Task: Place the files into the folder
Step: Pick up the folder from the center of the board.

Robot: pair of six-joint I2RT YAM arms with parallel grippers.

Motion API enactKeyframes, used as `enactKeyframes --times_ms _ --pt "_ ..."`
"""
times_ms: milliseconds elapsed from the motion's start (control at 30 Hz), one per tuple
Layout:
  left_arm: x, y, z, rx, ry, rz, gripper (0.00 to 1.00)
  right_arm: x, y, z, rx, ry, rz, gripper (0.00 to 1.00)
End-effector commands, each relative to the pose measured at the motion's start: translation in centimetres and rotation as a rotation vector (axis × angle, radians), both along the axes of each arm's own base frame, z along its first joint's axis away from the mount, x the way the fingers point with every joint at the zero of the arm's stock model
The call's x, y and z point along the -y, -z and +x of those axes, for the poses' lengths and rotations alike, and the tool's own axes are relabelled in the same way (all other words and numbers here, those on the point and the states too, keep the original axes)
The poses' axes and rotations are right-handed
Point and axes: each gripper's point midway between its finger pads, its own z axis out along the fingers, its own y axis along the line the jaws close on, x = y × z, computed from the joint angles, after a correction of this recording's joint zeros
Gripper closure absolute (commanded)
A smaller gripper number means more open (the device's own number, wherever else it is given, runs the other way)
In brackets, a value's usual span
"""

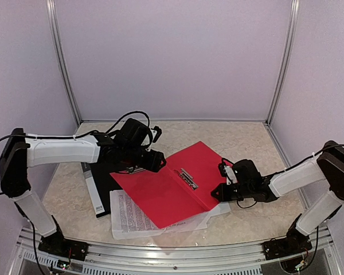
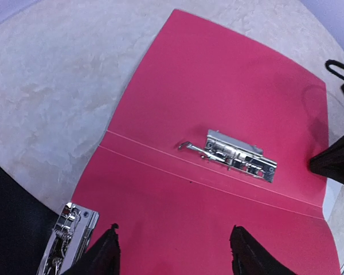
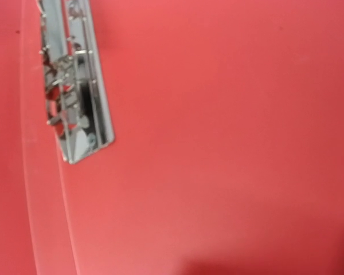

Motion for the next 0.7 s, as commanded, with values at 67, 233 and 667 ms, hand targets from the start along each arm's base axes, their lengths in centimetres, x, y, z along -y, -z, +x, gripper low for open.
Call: enactKeyframes --times_ms 67,233,667 --pt "-4.6 -4.4 -4.7 -0.02 -0.208 -0.071 0.08 0.6 0.9 -0.3 -0.03 -0.03 -0.131 0.94" --pt "-8.4 -0.8 -9.5 -0.296 -0.421 -0.167 0.01 0.0 0.8 -0.1 -0.022 -0.045 -0.132 0.94" --pt "-13.6 3.1 -13.4 -0.514 -0.63 -0.326 0.01 -0.7 0.9 -0.5 -0.02 -0.061 -0.135 0.94"
